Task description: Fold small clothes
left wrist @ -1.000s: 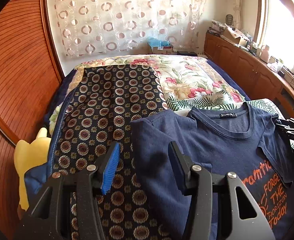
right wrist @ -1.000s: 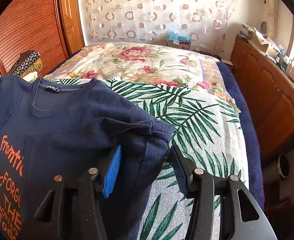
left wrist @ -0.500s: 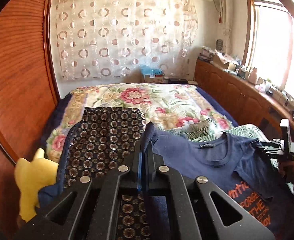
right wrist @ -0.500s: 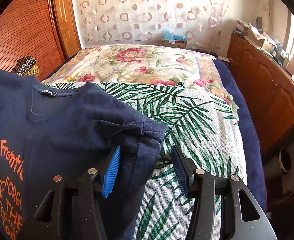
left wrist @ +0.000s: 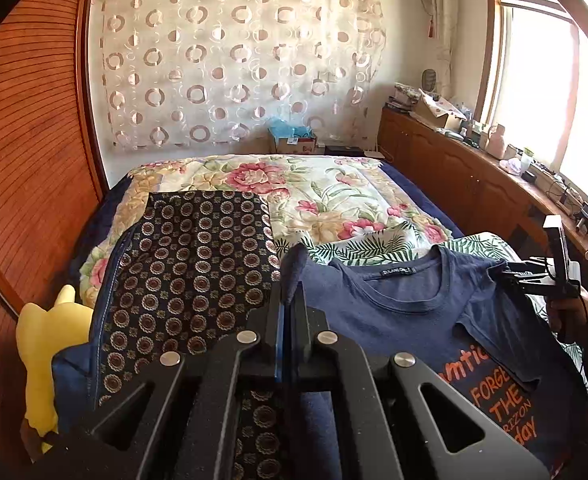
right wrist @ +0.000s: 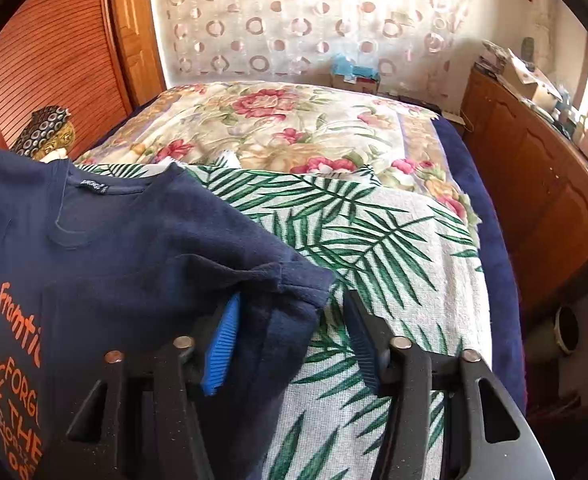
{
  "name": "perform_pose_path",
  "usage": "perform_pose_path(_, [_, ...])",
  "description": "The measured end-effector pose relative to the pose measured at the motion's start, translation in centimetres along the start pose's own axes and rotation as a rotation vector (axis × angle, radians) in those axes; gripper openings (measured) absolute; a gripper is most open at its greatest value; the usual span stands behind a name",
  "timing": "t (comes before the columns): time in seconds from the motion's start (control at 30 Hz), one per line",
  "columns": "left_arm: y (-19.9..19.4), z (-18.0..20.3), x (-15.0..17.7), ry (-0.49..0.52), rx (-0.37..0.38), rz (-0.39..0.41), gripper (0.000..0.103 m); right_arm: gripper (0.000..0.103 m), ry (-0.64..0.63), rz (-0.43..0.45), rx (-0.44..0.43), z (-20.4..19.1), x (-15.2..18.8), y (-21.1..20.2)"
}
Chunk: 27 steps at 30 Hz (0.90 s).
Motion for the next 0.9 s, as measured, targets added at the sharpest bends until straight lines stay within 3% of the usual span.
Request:
perform_pose_path(0.07, [-0.1, 0.3, 0.3, 0.003, 0.006, -0.002, 0.003, 0.023, -0.021, 0.002, -0.019, -0.5, 0.1, -0.2])
perform_pose_path(0.17, [-0.6, 0.9, 0.7, 0.011, 0.012, 0.000, 0.003, 0.010, -0.061, 0.002, -0.022, -1.5, 0.2, -0.5])
perform_pose_path(0.5, [-3.7, 3.6, 1.6, 0.054, 0.019, 0.039, 0.003, 0.008, -0.054, 0.107, -0.041, -2.6, 1.1, -4.8])
perform_pose_path(0.9, [-8.2, 5.0, 4.3, 0.057, 0.052, 0.081, 0.003, 0.007, -0.059, 0.225, -0.037, -4.1, 5.2, -10.1])
Point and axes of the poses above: each gripper's, at about its wrist camera, not at the fingertips, and y roughly the way its jaws point, z to its right, x to its underside, the point moved 1 cm from there along y, roughly the way its jaws point, and after that the axes turned 2 degrees about -y, right-handed, at the moved point
